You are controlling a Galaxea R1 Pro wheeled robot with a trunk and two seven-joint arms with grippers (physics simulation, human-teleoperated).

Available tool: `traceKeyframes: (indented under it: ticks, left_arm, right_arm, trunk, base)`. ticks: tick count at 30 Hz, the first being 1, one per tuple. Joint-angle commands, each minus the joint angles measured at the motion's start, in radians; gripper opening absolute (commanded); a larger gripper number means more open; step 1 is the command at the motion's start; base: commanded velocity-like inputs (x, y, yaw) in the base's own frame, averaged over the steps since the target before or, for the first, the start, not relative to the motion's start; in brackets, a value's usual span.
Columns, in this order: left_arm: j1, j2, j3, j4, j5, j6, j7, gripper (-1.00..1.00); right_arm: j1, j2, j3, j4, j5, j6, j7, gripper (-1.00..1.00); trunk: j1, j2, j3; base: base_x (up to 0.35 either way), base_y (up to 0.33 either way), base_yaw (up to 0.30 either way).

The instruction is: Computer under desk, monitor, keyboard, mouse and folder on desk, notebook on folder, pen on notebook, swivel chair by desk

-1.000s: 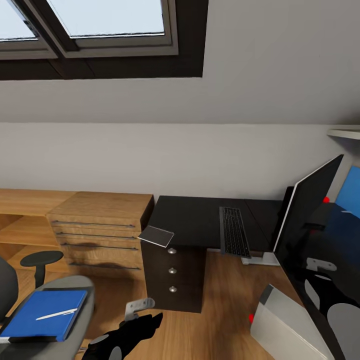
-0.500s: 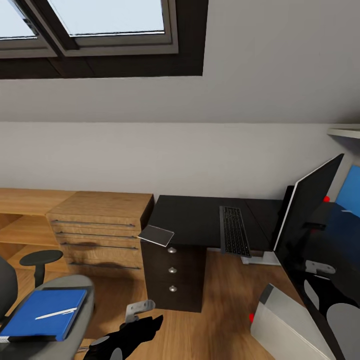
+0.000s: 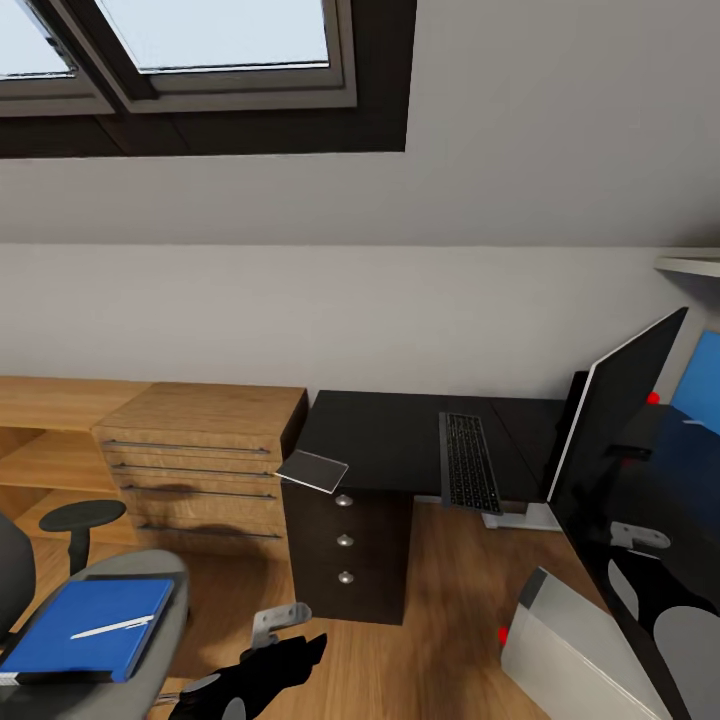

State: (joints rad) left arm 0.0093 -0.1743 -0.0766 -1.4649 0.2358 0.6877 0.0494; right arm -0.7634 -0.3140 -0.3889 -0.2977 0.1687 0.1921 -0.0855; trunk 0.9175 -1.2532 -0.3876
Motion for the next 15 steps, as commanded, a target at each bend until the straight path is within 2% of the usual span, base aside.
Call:
traceKeyframes:
  ticks: [1, 3, 8, 15]
  left_arm:
    - [0.000, 0.000, 0.000, -0.001, 0.008, 0.004, 0.005, 1.00]
    - [0.000, 0.000, 0.000, -0.001, 0.008, 0.003, 0.006, 1.00]
    - [0.000, 0.000, 0.000, 0.000, 0.008, 0.003, 0.008, 1.00]
    - [0.000, 0.000, 0.000, 0.000, 0.009, 0.003, 0.008, 1.00]
  right_arm:
    - [-0.001, 0.001, -0.006, -0.002, 0.010, 0.006, 0.001, 1.00]
    - [-0.001, 0.001, -0.006, -0.001, 0.011, 0.006, 0.001, 1.00]
    - [-0.001, 0.000, -0.005, -0.001, 0.011, 0.006, 0.001, 1.00]
    - [-0.001, -0.001, -0.005, -0.001, 0.011, 0.006, 0.000, 1.00]
  trunk:
    - [0.000, -0.001, -0.001]
    - [0.000, -0.001, -0.001]
    - [0.019, -0.036, -0.017]
    - [0.023, -0.043, -0.020]
  base:
    - [0.000, 0.000, 0.000]
    - [0.000, 0.000, 0.000]
    - [0.000, 0.000, 0.000]
    - [0.000, 0.000, 0.000]
